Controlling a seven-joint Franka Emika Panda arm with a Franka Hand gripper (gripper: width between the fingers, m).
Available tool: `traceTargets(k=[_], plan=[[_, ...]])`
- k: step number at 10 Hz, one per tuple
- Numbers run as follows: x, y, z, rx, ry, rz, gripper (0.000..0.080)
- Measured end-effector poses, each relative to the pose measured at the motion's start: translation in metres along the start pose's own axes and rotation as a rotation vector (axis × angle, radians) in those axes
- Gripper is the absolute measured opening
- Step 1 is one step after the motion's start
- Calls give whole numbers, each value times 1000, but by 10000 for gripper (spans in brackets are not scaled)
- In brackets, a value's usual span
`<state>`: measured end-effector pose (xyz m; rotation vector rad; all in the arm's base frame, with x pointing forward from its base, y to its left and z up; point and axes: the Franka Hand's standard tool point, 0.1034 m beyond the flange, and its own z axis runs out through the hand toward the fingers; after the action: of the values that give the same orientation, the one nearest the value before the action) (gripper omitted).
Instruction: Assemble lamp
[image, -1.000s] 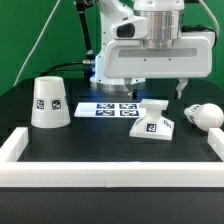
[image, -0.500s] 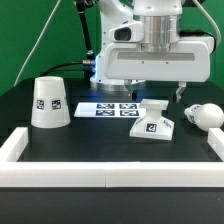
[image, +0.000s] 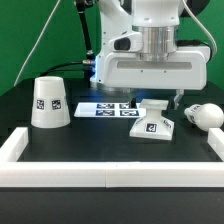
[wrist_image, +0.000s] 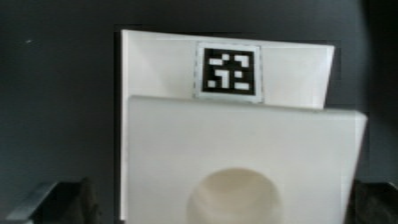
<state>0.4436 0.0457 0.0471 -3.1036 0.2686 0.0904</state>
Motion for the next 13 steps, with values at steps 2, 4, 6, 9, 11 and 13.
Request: traceTargets(k=[2, 4, 6, 9, 11, 13], plan=[[1, -1, -1, 0, 0, -3, 600], [1, -1, -1, 1, 1, -7, 532], [1, -1, -1, 1, 1, -7, 532], [5, -2, -1, 1, 4, -35, 532], [34, -12, -3, 11, 34, -126, 534], [64, -27, -5, 20, 69, -185, 534]])
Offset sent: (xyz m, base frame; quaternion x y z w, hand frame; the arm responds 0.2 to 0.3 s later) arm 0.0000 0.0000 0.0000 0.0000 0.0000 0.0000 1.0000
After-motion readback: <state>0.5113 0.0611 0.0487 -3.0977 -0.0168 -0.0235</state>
